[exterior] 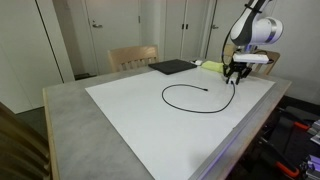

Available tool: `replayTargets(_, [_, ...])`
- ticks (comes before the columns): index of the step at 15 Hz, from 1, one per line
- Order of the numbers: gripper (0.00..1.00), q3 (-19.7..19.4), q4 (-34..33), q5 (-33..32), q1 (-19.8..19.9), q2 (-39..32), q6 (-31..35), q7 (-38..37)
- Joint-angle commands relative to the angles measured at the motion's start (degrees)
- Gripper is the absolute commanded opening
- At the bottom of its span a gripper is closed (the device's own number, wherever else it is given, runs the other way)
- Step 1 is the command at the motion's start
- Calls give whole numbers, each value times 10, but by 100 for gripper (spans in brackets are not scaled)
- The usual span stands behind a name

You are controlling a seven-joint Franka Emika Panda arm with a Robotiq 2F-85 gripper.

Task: Put the charger in a circle

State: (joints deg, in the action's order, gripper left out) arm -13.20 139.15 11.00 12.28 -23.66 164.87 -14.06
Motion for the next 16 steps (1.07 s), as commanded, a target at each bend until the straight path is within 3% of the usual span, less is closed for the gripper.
replayTargets(1, [26, -11, -51, -50, -51, -28, -31, -3])
replayTargets(3, [26, -16, -80, -83, -84, -43, -58, -11])
replayTargets(4, [26, -3, -45, -57, -58, -21, -29, -4])
replayTargets(5, [51, -3, -52, -59, -69, -25, -32, -12])
replayTargets(12, [51, -6, -50, -59, -64, -25, -32, -13])
replayTargets(13, [26, -1, -50, -56, -60, -23, -33, -7])
replayTargets(16, [26, 17, -68, -60, -49, -29, -23, 29])
